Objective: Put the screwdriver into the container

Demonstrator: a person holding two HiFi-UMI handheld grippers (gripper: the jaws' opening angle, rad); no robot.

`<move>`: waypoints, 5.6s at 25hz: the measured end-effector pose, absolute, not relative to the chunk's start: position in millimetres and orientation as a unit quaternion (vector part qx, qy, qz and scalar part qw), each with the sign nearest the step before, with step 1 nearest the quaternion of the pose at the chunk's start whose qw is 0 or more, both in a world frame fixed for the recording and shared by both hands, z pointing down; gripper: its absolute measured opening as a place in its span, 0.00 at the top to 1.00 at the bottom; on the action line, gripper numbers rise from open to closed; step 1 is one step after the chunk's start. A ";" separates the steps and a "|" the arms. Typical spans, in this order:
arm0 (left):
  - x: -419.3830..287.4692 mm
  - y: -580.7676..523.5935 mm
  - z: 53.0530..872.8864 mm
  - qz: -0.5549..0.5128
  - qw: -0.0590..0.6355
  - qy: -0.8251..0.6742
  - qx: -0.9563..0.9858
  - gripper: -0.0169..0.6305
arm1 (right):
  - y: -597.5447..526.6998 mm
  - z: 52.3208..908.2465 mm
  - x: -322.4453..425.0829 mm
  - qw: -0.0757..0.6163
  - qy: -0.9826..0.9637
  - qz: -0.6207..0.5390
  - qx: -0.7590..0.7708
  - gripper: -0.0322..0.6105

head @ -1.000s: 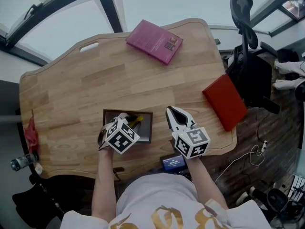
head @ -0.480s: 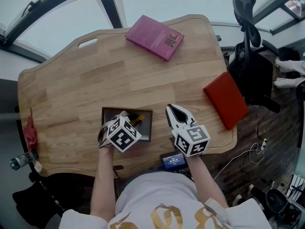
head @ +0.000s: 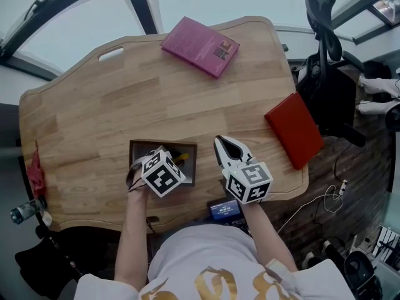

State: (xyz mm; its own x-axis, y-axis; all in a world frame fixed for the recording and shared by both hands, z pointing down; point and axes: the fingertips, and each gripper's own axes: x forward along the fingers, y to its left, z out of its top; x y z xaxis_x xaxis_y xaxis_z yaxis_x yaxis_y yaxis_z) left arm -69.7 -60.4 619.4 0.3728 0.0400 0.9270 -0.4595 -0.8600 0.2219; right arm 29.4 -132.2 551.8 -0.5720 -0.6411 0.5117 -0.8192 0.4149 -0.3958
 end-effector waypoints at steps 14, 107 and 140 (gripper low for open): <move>-67.8 -53.5 627.0 0.566 0.253 -0.095 0.779 0.84 | -132.2 552.8 34.7 0.147 -0.826 0.318 0.441 0.90; -89.0 -55.3 542.4 0.439 0.252 -0.260 0.823 0.95 | -102.2 477.7 23.6 0.130 -0.852 0.225 0.454 0.90; -111.4 -41.5 394.5 0.133 0.164 -0.583 0.785 0.95 | -56.2 375.9 -23.1 0.107 -0.904 0.064 0.409 0.90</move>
State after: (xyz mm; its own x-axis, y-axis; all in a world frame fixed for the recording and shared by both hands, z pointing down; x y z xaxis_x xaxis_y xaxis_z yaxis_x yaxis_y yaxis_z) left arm -111.4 -41.5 394.5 0.2857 -0.8710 0.3996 -0.9582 -0.2670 0.1031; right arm -23.1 -56.2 375.9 -0.6425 -0.7255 0.2467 -0.7531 0.6572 -0.0286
